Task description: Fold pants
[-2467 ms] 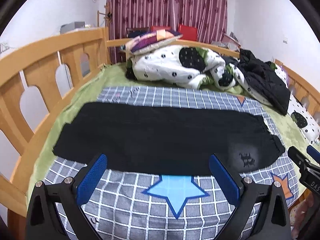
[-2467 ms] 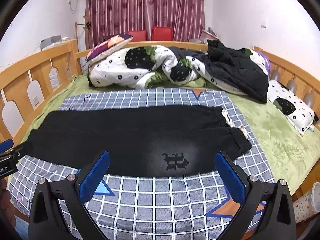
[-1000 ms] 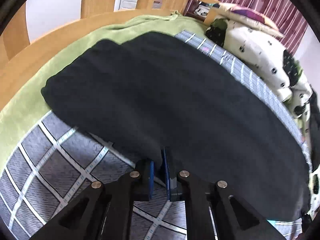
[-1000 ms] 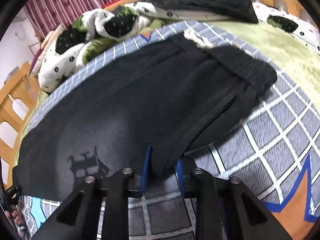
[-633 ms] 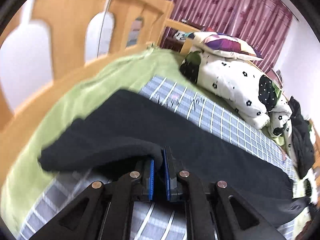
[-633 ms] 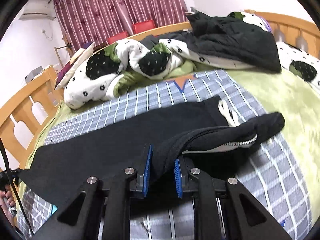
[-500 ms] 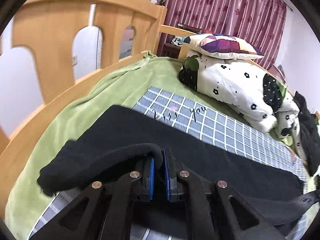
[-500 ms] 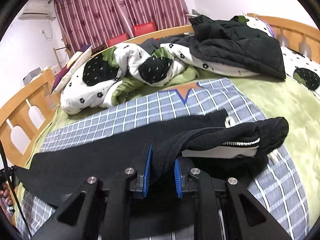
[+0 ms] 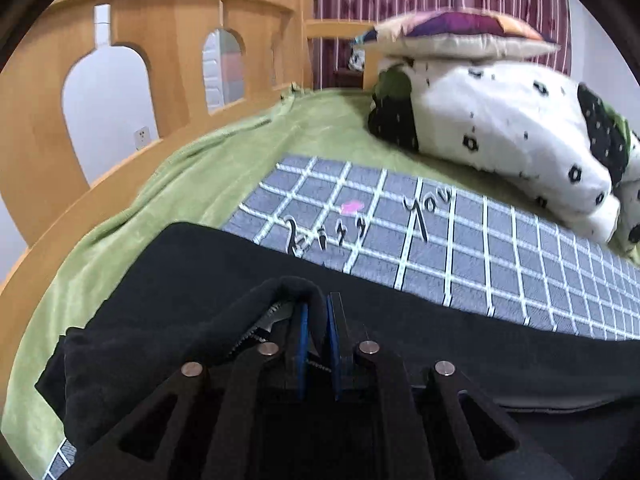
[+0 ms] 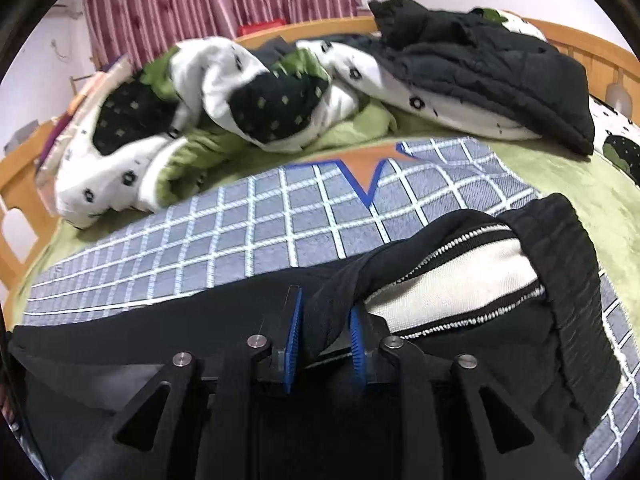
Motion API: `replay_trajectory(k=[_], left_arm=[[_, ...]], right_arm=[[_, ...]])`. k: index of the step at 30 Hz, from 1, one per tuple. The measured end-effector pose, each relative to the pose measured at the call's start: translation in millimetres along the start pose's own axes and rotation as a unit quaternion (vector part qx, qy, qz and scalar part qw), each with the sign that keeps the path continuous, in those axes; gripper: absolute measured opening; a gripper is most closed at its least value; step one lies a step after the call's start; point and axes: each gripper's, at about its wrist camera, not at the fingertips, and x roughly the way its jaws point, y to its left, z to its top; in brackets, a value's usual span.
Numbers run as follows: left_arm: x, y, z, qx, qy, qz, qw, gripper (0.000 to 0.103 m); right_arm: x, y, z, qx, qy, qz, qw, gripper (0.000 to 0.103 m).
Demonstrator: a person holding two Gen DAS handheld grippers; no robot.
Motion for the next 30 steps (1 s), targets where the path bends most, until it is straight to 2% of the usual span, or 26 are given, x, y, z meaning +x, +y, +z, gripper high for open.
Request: replay_trajectory(k=[2,3,5,6,9,13,16,20,24,27,30], left_arm=[[-5,-2,-1,0.011,0.021,-0.002,0.9997,0.033],[-12,-1,-3,0.011,0.023,-0.005,0.9997,0.038],[-35,6,-12,0.006,0.023,-0.032,0.9992,0.067],[-43,9,-16,0.004,0.024,-0.044,0.9988,0.069],[-78,24,-39,-0.001,0.027,-0.063,0.9977,0.071],[-108,52,-86,-0.024,0.072,-0.103,0.9918,0.072],[-114,78,-122,-0.065,0.105,-0.136,0.9831,0.072],[-104,99,-150,-0.103,0.133,-0.149,0.9745,0.072],[-90,102,-147,-0.127,0.13,-0.155,0.971,0.072],[-74,98,-135,-0.133,0.126,-0.149,0.9717,0.072],[-54,97,-120,-0.143,0.111,-0.142,0.9732,0.07]], right_arm=[[4,-3,-3,0.005,0.017,0.004,1.0,0.043],[0,-5,-6,0.008,0.02,0.005,1.0,0.048],[-15,-7,-12,0.007,0.015,0.01,1.0,0.052],[-25,-8,-15,0.004,0.015,0.014,1.0,0.054],[-62,-13,-36,-0.004,0.028,0.026,0.999,0.054],[-105,-33,-75,-0.009,0.032,0.033,0.999,0.059],[-123,-55,-106,0.009,0.043,0.045,0.998,0.06],[-126,-77,-137,0.052,0.068,0.075,0.994,0.06],[-109,-80,-146,0.077,0.09,0.086,0.989,0.06],[-94,-77,-141,0.081,0.084,0.078,0.99,0.06],[-79,-77,-129,0.091,0.076,0.072,0.99,0.051]])
